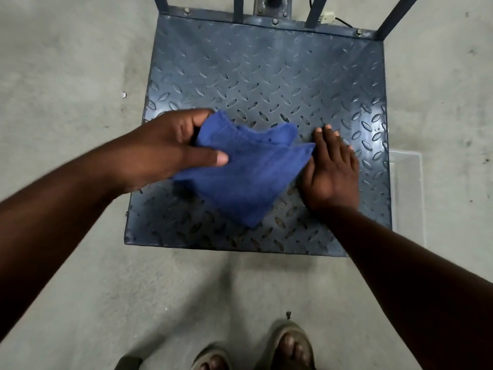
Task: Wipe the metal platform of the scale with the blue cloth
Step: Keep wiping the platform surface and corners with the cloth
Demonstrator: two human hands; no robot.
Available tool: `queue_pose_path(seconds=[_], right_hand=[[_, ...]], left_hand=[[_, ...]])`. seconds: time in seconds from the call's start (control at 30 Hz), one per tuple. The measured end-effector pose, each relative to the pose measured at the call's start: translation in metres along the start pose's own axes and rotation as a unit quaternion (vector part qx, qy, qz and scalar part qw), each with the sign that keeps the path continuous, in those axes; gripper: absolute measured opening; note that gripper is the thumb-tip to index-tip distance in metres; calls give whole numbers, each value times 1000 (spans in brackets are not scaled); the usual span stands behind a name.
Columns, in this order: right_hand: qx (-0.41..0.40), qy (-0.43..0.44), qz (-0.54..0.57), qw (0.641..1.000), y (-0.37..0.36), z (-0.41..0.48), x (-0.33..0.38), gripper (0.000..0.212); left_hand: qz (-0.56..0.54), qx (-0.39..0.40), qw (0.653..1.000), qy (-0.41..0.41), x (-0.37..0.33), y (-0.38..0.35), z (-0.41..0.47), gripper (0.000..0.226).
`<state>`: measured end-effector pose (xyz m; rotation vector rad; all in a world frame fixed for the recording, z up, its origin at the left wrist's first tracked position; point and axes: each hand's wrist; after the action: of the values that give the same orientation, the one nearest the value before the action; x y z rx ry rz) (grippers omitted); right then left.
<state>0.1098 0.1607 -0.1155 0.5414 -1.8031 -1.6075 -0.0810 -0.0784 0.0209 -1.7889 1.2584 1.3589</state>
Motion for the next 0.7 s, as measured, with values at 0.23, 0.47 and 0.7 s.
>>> queue_pose_path(seconds=[0.23, 0.47, 0.7], right_hand=[[23, 8, 5, 1000, 2, 1, -2, 64], [-21, 5, 1, 1000, -2, 0, 0, 60], [-20, 12, 4, 1000, -3, 0, -3, 59]], left_hand=[[-31, -124, 991, 40, 25, 13, 9, 36], [484, -150, 860, -65, 93, 16, 29, 91], [475, -263, 839, 48, 147, -7, -42, 98]])
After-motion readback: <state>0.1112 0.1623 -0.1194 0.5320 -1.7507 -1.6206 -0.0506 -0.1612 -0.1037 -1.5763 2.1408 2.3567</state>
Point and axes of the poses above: each hand's wrist, its own z-axis towards the middle knuckle, its own y-axis out of the back of the hand, x = y × z, and after that the axes turned 7 degrees about -y, right-handed
